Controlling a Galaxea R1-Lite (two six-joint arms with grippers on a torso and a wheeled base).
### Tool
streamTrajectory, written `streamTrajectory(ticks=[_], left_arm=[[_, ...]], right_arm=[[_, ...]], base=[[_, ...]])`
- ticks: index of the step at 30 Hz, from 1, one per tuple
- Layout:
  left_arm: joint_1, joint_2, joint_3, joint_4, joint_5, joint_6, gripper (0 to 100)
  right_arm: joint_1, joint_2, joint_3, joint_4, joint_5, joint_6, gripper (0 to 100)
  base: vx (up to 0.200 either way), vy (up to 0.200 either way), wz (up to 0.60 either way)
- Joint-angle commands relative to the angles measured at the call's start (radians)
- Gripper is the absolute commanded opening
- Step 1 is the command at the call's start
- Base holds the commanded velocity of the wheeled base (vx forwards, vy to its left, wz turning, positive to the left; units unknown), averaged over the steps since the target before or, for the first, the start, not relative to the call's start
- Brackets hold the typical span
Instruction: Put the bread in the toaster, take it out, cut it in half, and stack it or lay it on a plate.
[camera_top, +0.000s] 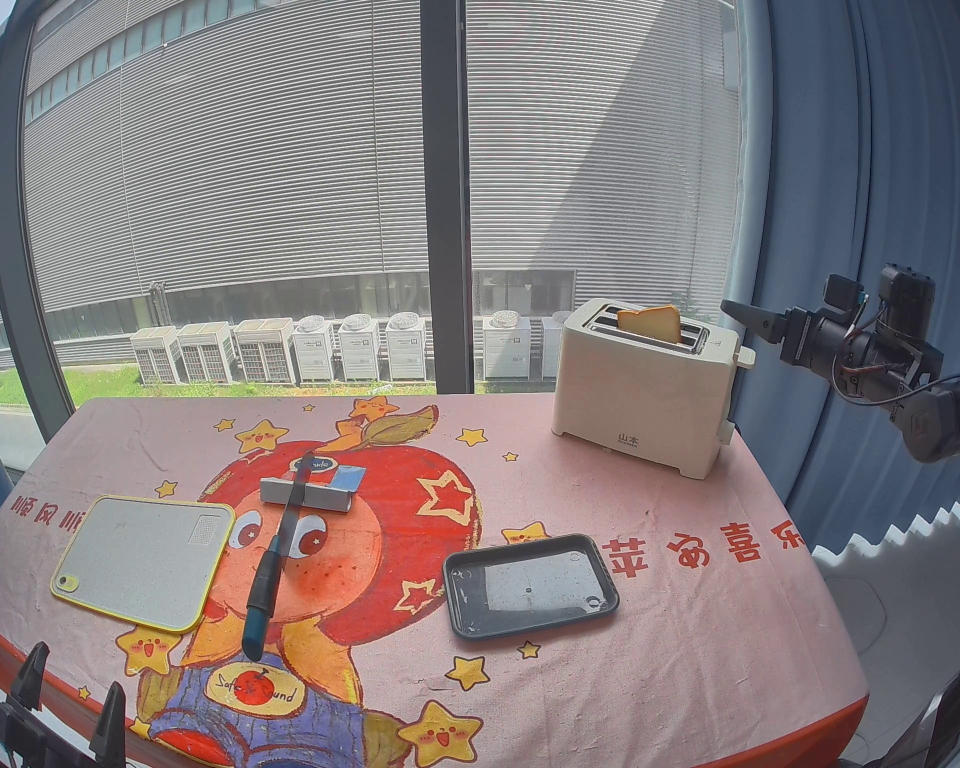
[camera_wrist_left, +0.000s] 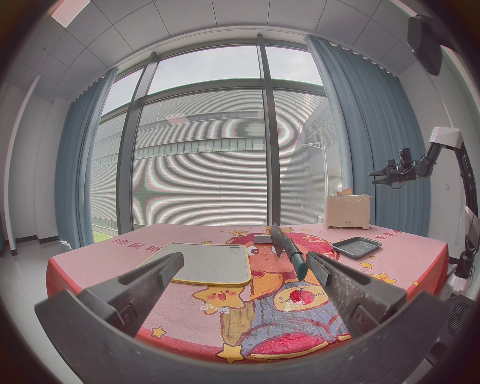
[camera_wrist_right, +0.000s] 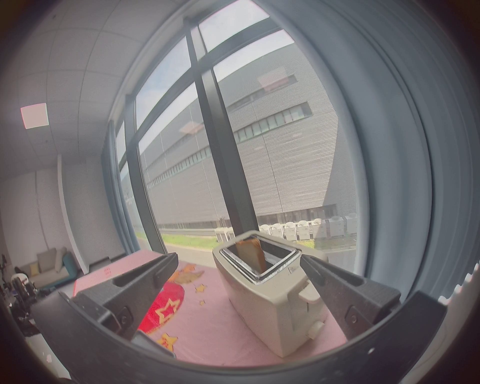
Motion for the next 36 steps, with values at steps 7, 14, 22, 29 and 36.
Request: streamTrajectory(ticks=[7, 14, 22, 29, 36], left_arm=[[0.0, -0.016, 0.018, 0.001, 0.0, 0.0, 100], [0.0, -0.016, 0.018, -0.001, 0.0, 0.0, 100], [0.0, -0.016, 0.018, 0.001, 0.0, 0.0, 100], [0.0, -0.016, 0.018, 0.001, 0.0, 0.0, 100], [0.0, -0.016, 0.018, -0.001, 0.0, 0.0, 100]], right_arm=[[0.0, -0.014, -0.228, 0.382, -0.003, -0.165, 100], [0.046, 0.025, -0.394, 0.532, -0.096, -0.158, 100], [0.128, 0.089, -0.491, 0.728, -0.185, -0.17, 100], [0.114, 0.109, -0.475, 0.724, -0.259, -0.176, 100], [0.114, 0.112, -0.475, 0.705, -0.297, -0.218, 100]], base=[[0.0, 0.0, 0.0], [0.0, 0.0, 0.0], [0.0, 0.0, 0.0], [0.0, 0.0, 0.0], [0.0, 0.0, 0.0]])
